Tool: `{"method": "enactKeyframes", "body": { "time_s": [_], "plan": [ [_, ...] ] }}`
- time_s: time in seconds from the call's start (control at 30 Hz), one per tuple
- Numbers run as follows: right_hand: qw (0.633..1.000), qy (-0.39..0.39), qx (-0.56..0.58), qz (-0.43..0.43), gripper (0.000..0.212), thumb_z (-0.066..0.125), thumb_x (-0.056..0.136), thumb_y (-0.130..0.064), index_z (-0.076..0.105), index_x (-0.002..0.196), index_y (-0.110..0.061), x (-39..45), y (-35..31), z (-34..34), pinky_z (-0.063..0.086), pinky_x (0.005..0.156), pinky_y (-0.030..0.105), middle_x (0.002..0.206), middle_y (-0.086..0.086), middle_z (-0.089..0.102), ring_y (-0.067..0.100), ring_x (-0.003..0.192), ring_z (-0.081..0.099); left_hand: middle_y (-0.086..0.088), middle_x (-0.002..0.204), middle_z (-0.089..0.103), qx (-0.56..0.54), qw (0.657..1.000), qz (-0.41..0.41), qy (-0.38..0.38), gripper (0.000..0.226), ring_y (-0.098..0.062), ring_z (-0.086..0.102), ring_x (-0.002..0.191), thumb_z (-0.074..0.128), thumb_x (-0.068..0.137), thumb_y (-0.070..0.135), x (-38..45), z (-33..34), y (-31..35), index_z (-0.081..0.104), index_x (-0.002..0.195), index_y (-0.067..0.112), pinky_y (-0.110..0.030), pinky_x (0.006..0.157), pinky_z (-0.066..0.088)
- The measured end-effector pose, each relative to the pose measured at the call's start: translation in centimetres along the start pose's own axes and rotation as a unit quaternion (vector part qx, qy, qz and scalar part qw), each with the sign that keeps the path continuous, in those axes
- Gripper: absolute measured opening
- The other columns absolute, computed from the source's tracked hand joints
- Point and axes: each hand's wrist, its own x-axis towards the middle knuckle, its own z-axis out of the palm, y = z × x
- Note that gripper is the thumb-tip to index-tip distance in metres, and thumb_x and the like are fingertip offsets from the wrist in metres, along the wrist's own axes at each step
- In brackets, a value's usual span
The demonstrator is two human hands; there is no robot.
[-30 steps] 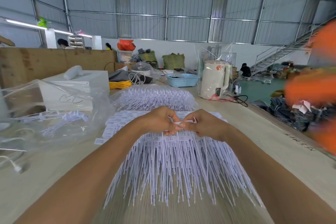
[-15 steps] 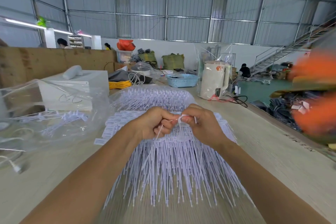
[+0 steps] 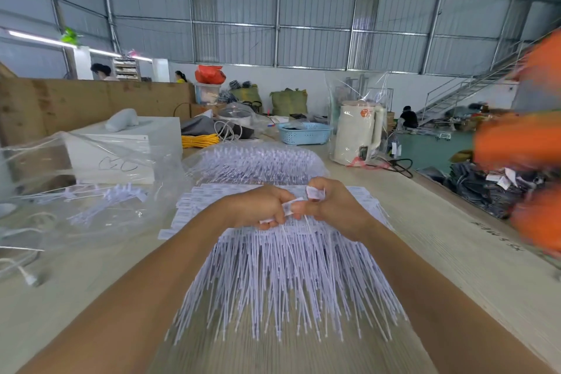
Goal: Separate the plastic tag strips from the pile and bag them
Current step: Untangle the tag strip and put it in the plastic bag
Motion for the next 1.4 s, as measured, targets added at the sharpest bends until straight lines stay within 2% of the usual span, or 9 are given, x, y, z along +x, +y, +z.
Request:
{"method": "enactKeyframes", "body": {
  "time_s": [0.2,0.3,0.43,0.67,0.83,1.0,1.13,1.27,1.4],
  "plan": [
    [0.998,-0.034,-0.034,0.027,0.026,0.074,0.079,-0.010,0.055,0.097,-0.005,-0.2,-0.2,0.8,0.030,0.041,0.017,0.060,-0.002,0.044,0.003,0.042,0.036,-0.008,0.080,0.056,0.044,0.998,0.016,0.029,0.020,-0.019,0.051,0.070,0.065,0.079,-0.006,0.0,-0.7,-0.2,0.059,0.091,0.010,-0.026,0.059,0.040],
    [0.998,-0.033,-0.019,0.047,0.018,0.070,0.082,-0.011,0.060,0.090,0.002,-0.1,-0.1,0.5,0.026,0.042,0.020,0.056,0.001,0.041,0.009,0.044,0.032,-0.009,0.091,0.060,0.000,0.996,0.001,0.091,0.040,-0.021,0.058,0.083,0.078,0.072,0.002,0.5,-1.0,-0.9,0.056,0.105,0.007,-0.028,0.069,0.046],
    [0.999,-0.015,-0.016,0.049,0.018,0.067,0.085,-0.010,0.059,0.078,0.004,0.0,-0.1,-0.1,0.024,0.043,0.020,0.053,-0.002,0.037,0.009,0.045,0.030,-0.008,0.067,0.062,-0.038,0.993,0.036,0.106,0.006,-0.014,0.053,0.059,0.072,0.080,0.004,0.5,-0.9,-1.6,0.069,0.080,0.000,-0.021,0.055,0.044],
    [0.996,-0.056,-0.023,0.063,0.020,0.064,0.088,-0.014,0.059,0.087,0.005,-0.1,-0.4,-0.5,0.030,0.042,0.016,0.069,0.011,0.036,0.005,0.042,0.030,0.003,0.056,0.064,-0.074,0.990,0.037,0.115,0.025,-0.003,0.047,0.043,0.061,0.091,0.021,0.4,-0.4,-1.4,0.064,0.068,0.010,-0.014,0.045,0.039],
    [0.986,0.005,-0.157,-0.053,0.015,0.065,0.087,-0.011,0.062,0.081,0.003,-0.1,-1.0,-0.1,0.031,0.050,0.009,0.061,-0.004,0.046,-0.002,0.047,0.042,0.002,0.045,0.052,-0.195,0.972,0.036,0.126,0.030,-0.006,0.035,0.036,0.058,0.091,0.014,0.4,0.0,-0.9,0.056,0.061,0.008,-0.015,0.037,0.027],
    [0.943,0.090,-0.271,-0.168,0.011,0.059,0.087,-0.001,0.061,0.078,0.003,-0.6,-1.1,0.6,0.033,0.058,0.030,0.066,0.003,0.049,0.015,0.060,0.044,0.003,0.042,0.039,-0.380,0.923,-0.030,0.048,0.029,-0.003,0.023,0.032,0.044,0.092,0.008,0.6,0.2,-0.3,0.041,0.063,0.013,-0.013,0.031,0.015],
    [0.927,0.083,-0.293,-0.217,0.011,0.053,0.088,0.005,0.063,0.083,0.003,-0.9,-1.0,0.5,0.036,0.061,0.031,0.074,0.005,0.055,0.020,0.067,0.050,0.006,0.044,0.038,-0.434,0.899,-0.039,-0.038,0.030,0.000,0.028,0.031,0.039,0.094,0.011,0.1,-0.1,-0.2,0.042,0.065,0.015,-0.009,0.028,0.019],
    [0.963,0.184,-0.185,-0.065,0.014,0.057,0.092,-0.014,0.059,0.079,-0.009,-0.9,-0.4,-2.6,0.037,0.057,0.023,0.074,-0.001,0.052,0.008,0.061,0.044,0.006,0.045,0.036,-0.408,0.911,0.027,-0.060,0.028,-0.002,0.030,0.034,0.049,0.086,0.016,-1.0,-1.3,-0.8,0.048,0.059,0.015,-0.012,0.032,0.021],
    [0.978,0.203,0.003,0.036,0.023,0.051,0.096,-0.019,0.055,0.077,-0.006,-1.3,-0.6,-5.6,0.036,0.056,0.023,0.070,0.002,0.043,0.012,0.060,0.038,0.002,0.051,0.044,-0.217,0.972,0.062,0.063,0.030,-0.007,0.033,0.043,0.055,0.092,0.021,-1.9,-2.5,-1.7,0.052,0.064,0.012,-0.018,0.043,0.026]
  ]
}}
